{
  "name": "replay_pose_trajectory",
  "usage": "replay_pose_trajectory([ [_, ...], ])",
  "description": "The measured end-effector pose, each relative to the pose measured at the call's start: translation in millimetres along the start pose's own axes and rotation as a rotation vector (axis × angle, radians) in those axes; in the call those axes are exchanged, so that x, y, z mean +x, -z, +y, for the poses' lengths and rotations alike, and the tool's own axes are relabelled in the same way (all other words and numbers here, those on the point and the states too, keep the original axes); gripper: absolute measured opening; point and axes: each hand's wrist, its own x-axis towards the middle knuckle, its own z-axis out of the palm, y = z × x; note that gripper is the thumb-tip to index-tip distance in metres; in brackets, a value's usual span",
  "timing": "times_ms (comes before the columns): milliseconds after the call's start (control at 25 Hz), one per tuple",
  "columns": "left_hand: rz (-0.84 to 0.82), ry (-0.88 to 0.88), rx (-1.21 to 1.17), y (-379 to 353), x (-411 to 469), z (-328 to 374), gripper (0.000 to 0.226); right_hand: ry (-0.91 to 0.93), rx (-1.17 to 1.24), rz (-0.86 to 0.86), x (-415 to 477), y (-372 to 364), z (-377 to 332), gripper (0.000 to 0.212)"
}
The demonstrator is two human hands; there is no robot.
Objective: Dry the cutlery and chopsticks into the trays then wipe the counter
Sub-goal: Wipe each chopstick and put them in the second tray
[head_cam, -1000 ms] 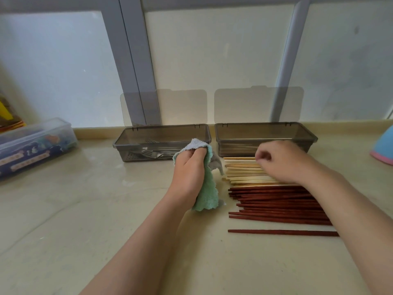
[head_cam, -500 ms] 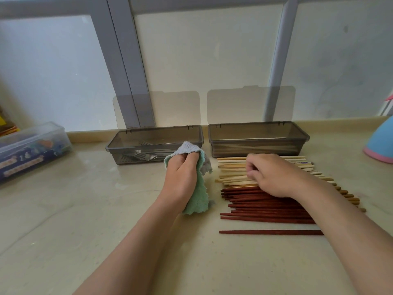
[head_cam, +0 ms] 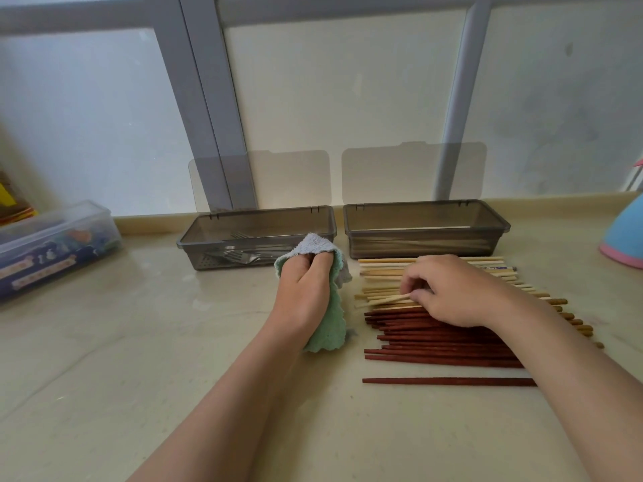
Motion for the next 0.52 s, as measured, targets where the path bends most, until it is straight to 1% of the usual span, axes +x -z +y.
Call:
replay_pose_trajectory([
  [80, -0.022, -0.015, 0.015, 0.3, 0.4, -0.7, 0.034, 0.015, 0.026, 0.079, 1.4, -0.8, -1.0, 0.016],
  [160, -0.015, -0.028, 0.030, 0.2, -0.1, -0.4, 0.031, 0.063, 0.093, 0.233, 0.5, 0.7, -4.1, 0.015],
  [240, 0.022, -0.031, 0.013, 0.6, -0.6, 1.8, 0.032, 0.131, 0.126, 0.358, -1.2, 4.0, -9.3, 0.013],
  [360, 0.080, -0.017, -0.064, 1.5, 0.6, 3.0, 0.031, 0.170, 0.102, 0.446, -3.5, 6.6, -15.6, 0.012],
  [520, 0.146, 0.004, -0.132, 1.9, 1.5, 4.7, 0.030, 0.105, 0.098, 0.489, -4.7, 6.4, -17.8, 0.012],
])
